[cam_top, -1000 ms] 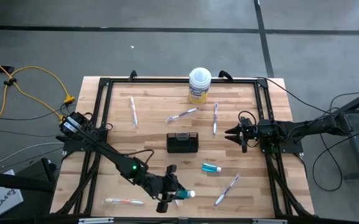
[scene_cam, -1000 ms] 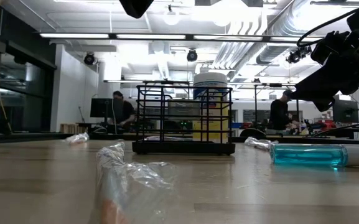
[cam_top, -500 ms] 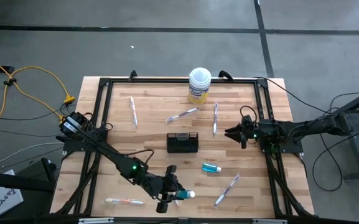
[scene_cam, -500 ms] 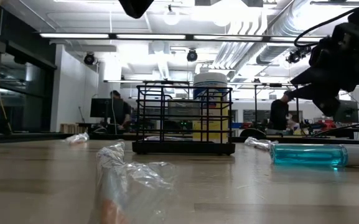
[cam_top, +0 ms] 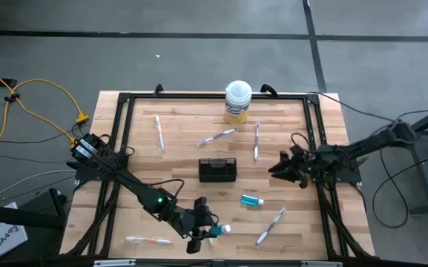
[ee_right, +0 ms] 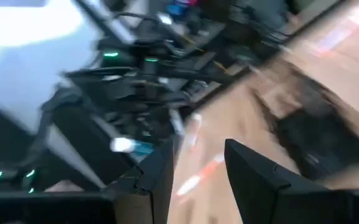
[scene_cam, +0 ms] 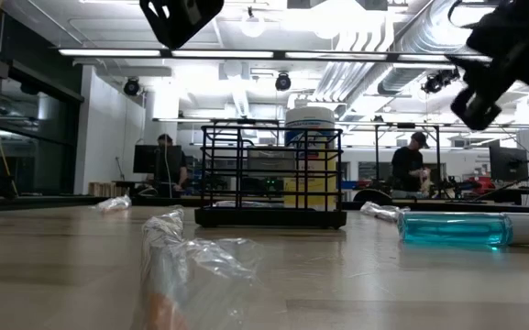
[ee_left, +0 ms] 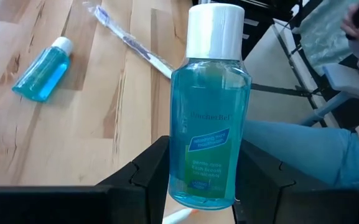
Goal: Pick & Place toothbrushing station
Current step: Put the left blue mouthwash into the wire organizer
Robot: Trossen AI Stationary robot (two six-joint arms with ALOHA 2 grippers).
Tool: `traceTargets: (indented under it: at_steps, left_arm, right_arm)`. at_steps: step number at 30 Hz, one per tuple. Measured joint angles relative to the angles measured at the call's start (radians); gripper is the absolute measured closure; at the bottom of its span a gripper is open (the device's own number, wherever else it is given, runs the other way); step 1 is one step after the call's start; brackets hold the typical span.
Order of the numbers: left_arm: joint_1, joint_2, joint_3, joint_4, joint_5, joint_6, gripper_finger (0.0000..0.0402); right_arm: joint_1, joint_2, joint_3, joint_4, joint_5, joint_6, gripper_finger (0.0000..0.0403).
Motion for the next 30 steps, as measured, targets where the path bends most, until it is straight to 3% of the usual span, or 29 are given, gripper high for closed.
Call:
traceTargets:
  at_steps: [8, 15, 18, 25, 30]
  left_arm:
    - [0.001, 0.000, 0.000, 0.000, -0.002, -0.028, 0.0258]
    - [0.001, 0.000, 0.000, 0.000, -0.002, -0.048, 0.0258]
    - [0.001, 0.000, 0.000, 0.000, -0.002, -0.050, 0.0258]
    - [0.001, 0.000, 0.000, 0.000, -0.001, -0.075, 0.0258]
    - [0.001, 0.000, 0.000, 0.000, 0.000, -0.075, 0.0258]
  right_arm:
    - [0.206, 0.369, 0.233, 0.064, 0.111, -0.241, 0.0268]
    - [0.294, 0.634, 0.480, 0.068, 0.064, -0.619, 0.0268]
    - [0.311, 0.706, 0.554, 0.043, 0.085, -0.705, 0.0268]
    - [0.341, 0.815, 0.733, -0.255, 0.292, -0.823, 0.0268]
    - [0.374, 0.871, 0.823, -0.300, 0.317, -0.888, 0.0268]
